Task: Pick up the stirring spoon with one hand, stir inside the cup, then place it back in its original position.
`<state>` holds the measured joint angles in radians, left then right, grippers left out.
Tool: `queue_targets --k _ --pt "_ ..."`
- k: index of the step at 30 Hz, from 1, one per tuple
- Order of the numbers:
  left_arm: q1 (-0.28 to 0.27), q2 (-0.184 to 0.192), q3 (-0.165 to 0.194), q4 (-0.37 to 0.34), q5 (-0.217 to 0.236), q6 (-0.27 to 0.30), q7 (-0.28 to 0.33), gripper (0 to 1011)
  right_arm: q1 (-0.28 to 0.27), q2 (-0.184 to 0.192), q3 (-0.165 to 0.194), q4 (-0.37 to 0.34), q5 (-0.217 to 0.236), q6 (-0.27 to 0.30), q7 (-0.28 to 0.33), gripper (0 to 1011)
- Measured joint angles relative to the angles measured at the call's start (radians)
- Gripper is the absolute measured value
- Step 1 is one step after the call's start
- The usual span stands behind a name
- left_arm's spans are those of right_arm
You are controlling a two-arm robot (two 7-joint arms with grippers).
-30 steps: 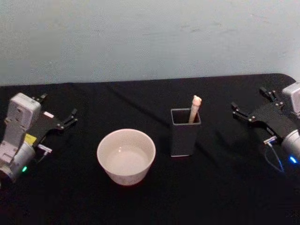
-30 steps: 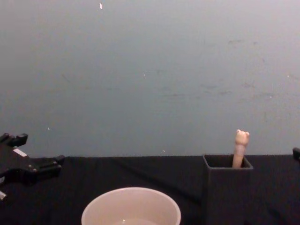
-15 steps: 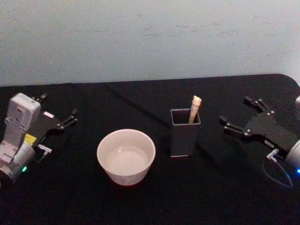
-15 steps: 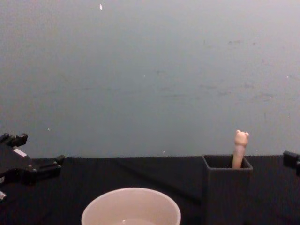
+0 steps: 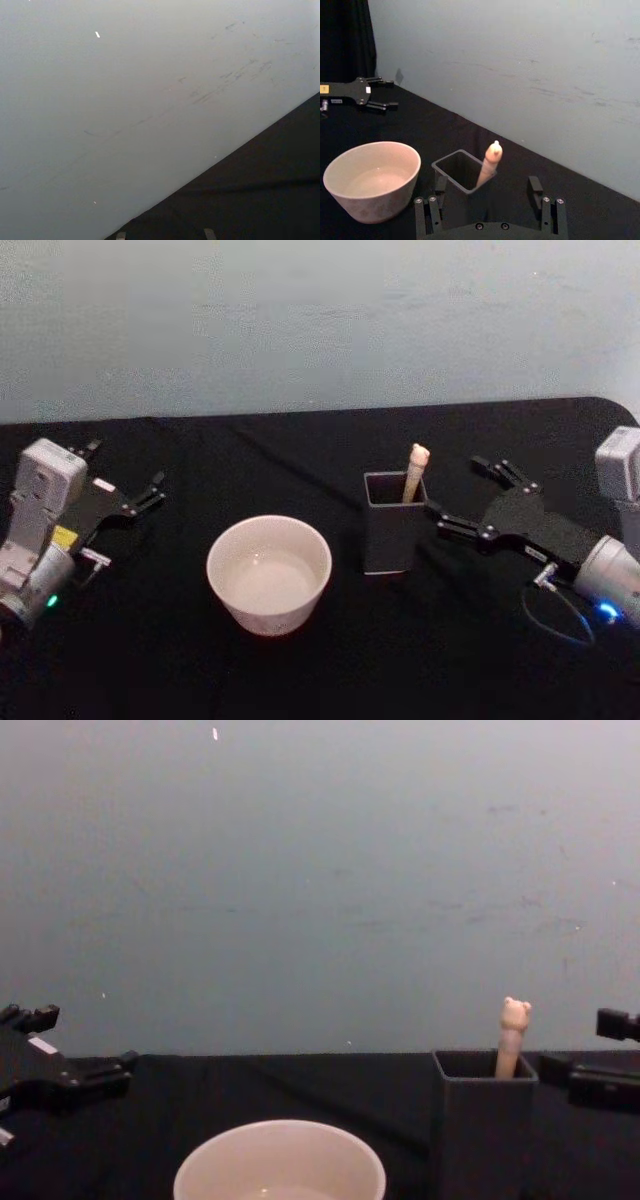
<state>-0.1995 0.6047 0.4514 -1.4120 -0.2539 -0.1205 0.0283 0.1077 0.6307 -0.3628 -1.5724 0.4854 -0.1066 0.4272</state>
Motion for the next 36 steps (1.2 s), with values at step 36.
queue_targets --k 36 --pt "0.0 0.0 0.0 0.0 0.0 0.0 0.0 1001 0.152 -0.159 0.003 0.141 0.024 0.18 0.038 1002"
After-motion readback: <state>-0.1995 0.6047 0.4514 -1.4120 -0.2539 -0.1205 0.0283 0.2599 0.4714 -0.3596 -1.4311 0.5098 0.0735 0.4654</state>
